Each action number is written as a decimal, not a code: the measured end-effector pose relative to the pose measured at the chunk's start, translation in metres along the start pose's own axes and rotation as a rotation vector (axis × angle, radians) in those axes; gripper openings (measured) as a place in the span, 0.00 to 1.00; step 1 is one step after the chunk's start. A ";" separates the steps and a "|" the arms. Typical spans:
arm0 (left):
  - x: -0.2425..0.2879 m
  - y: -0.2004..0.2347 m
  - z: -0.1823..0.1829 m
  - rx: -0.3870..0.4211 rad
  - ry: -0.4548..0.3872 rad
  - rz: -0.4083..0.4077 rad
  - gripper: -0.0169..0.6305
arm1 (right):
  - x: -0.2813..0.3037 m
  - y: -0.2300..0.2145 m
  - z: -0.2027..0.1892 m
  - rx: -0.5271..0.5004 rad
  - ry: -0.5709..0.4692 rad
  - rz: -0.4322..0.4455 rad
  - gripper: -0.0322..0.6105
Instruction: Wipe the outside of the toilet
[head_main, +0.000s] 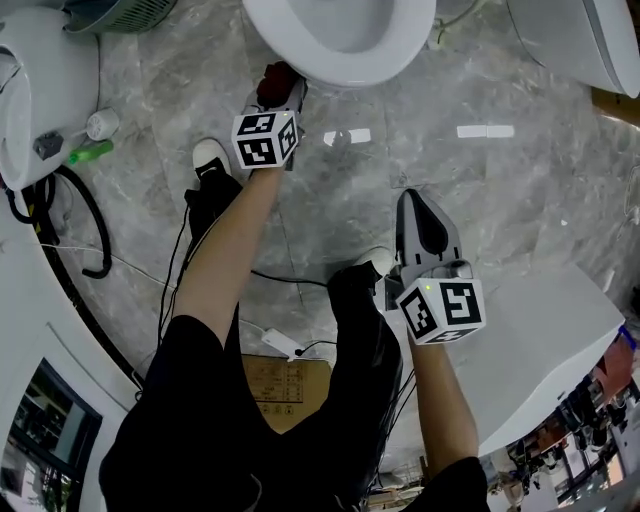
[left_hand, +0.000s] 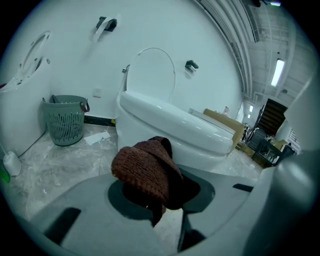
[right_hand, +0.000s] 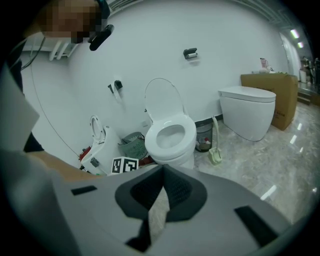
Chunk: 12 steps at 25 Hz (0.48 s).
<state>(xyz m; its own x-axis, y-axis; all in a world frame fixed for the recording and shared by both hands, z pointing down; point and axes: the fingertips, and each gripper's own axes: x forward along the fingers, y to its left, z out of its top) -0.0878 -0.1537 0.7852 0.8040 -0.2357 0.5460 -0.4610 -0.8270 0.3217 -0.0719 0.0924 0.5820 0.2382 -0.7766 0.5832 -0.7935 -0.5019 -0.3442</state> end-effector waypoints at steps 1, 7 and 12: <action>-0.001 -0.004 -0.003 -0.005 -0.002 0.007 0.19 | -0.004 -0.005 -0.001 -0.006 0.001 0.001 0.05; -0.005 -0.038 -0.018 0.006 0.001 0.027 0.19 | -0.026 -0.041 -0.003 -0.010 -0.012 0.000 0.05; -0.003 -0.083 -0.029 0.062 0.038 -0.035 0.19 | -0.047 -0.060 -0.001 0.001 -0.039 0.005 0.05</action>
<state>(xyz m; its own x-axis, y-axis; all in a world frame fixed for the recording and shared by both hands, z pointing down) -0.0625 -0.0697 0.7794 0.8040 -0.1877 0.5643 -0.4078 -0.8647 0.2934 -0.0365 0.1596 0.5758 0.2563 -0.7934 0.5522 -0.7942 -0.4984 -0.3475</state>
